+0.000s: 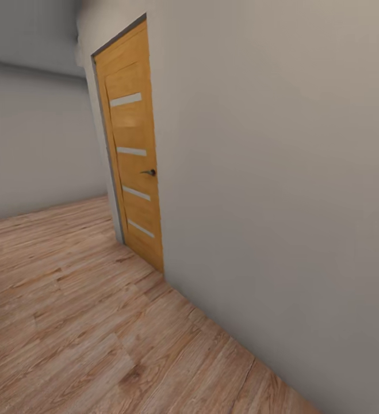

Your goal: Move the two storage containers from the living room to the garage. In the garage, place one container on the floor and stack the other container on top of it (either order is fine).

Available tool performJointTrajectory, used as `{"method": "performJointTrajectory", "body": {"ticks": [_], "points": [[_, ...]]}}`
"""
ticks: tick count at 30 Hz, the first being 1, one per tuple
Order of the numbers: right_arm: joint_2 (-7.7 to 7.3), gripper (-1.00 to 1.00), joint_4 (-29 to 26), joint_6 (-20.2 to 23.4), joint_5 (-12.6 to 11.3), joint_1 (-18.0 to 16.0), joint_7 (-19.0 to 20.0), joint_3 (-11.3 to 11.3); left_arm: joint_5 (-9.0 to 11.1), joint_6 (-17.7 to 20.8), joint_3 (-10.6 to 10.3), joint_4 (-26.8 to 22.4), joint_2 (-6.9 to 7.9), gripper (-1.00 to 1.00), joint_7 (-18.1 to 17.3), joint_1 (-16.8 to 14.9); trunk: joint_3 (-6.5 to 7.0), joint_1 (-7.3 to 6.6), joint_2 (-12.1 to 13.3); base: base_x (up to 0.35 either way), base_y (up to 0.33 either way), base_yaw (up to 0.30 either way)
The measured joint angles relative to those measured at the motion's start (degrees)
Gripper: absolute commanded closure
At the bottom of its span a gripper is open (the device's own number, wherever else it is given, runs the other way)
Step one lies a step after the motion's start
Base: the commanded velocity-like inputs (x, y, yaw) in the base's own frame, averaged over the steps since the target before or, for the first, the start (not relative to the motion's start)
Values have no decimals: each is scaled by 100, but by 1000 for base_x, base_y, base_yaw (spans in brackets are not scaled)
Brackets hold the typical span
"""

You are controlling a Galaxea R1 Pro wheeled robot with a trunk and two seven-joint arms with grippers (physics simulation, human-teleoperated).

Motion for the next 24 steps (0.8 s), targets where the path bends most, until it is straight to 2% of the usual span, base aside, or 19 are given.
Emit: {"method": "performJointTrajectory", "body": {"ticks": [24], "points": [[-4,-100,0,-4,-19,0,2,0,0,-1,0,0,6,-100,5,0,0,0,0,0,0,270]]}}
